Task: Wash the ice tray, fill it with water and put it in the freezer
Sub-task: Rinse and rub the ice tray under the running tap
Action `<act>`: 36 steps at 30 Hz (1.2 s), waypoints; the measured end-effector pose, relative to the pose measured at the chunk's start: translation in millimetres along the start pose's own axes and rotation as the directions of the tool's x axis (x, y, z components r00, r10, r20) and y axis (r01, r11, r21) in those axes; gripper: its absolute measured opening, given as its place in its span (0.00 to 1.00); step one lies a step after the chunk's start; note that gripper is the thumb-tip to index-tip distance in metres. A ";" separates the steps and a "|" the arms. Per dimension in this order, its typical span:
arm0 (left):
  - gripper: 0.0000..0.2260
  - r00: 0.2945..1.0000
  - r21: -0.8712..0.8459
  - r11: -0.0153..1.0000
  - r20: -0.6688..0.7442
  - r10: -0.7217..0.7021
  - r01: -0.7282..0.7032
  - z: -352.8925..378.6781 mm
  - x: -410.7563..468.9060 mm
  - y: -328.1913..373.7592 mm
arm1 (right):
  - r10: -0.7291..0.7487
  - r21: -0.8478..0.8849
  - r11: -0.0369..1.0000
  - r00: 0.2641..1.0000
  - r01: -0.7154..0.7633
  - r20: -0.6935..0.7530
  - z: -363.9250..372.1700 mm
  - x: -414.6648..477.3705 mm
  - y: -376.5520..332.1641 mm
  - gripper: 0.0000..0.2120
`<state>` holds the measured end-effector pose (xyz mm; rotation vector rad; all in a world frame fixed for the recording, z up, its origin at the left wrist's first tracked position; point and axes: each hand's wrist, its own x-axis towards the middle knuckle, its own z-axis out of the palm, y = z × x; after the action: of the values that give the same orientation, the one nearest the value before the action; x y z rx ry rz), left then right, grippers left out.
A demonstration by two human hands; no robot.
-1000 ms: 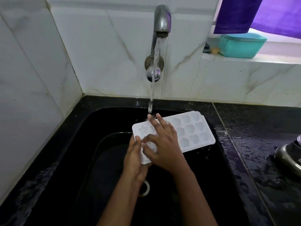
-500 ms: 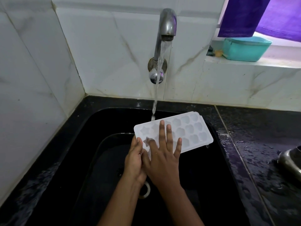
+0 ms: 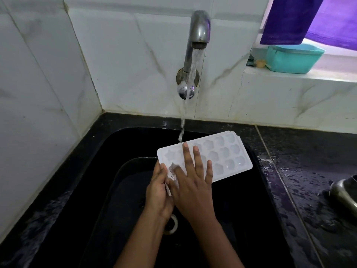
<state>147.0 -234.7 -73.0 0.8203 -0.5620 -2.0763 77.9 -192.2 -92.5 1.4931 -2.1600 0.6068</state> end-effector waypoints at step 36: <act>0.14 1.000 0.004 1.000 0.008 0.003 -0.003 2.3 -6.2 -0.2 | 0.100 0.072 0.992 0.995 -0.100 0.005 -1.7 -4.6 -5.8 0.15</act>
<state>148.1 -229.3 -69.4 0.8134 -0.5719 -2.0776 85.0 -189.6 -93.2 1.4286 -2.2468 0.7257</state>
